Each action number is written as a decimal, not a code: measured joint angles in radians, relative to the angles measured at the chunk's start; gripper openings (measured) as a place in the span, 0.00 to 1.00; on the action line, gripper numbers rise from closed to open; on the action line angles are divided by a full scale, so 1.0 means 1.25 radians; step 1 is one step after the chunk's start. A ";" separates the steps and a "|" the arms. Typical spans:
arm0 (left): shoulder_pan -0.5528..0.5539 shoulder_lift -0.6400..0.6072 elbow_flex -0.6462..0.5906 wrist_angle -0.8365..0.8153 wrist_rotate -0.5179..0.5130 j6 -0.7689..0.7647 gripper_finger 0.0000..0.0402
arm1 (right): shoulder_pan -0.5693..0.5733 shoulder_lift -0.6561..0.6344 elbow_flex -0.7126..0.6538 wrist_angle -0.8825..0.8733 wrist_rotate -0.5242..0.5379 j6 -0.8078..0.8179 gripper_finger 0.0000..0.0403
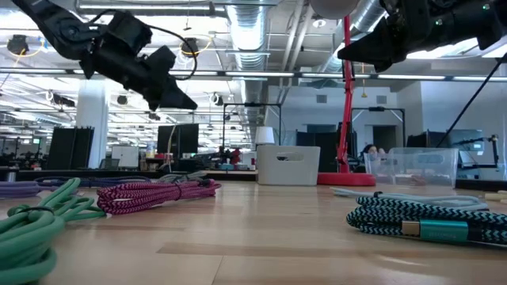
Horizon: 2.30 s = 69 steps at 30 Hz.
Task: Pick & Place USB Port
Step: Put the white patterned charger cable into the white bin
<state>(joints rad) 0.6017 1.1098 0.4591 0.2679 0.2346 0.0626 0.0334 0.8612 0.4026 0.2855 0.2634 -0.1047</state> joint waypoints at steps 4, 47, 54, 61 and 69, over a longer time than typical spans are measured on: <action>-0.035 -0.007 0.000 -0.075 -0.001 -0.039 0.02 | 0.000 0.000 0.000 -0.005 0.000 0.000 0.00; -0.131 0.259 0.000 -0.033 -0.341 -0.414 0.43 | 0.000 0.000 0.000 -0.036 0.000 -0.022 0.00; -0.131 0.318 0.000 -0.025 -0.301 -0.434 0.43 | 0.000 0.000 0.000 -0.036 0.000 -0.024 0.00; -0.131 0.344 0.000 0.048 -0.299 -0.433 0.43 | 0.000 0.000 0.000 -0.036 0.000 -0.026 0.00; -0.131 0.402 0.002 0.069 -0.295 -0.434 0.39 | 0.000 0.000 0.000 -0.036 0.000 -0.027 0.00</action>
<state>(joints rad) 0.4385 1.6129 0.4614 0.3539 -0.1347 -0.4798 0.0334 0.8616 0.4023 0.2408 0.2634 -0.1383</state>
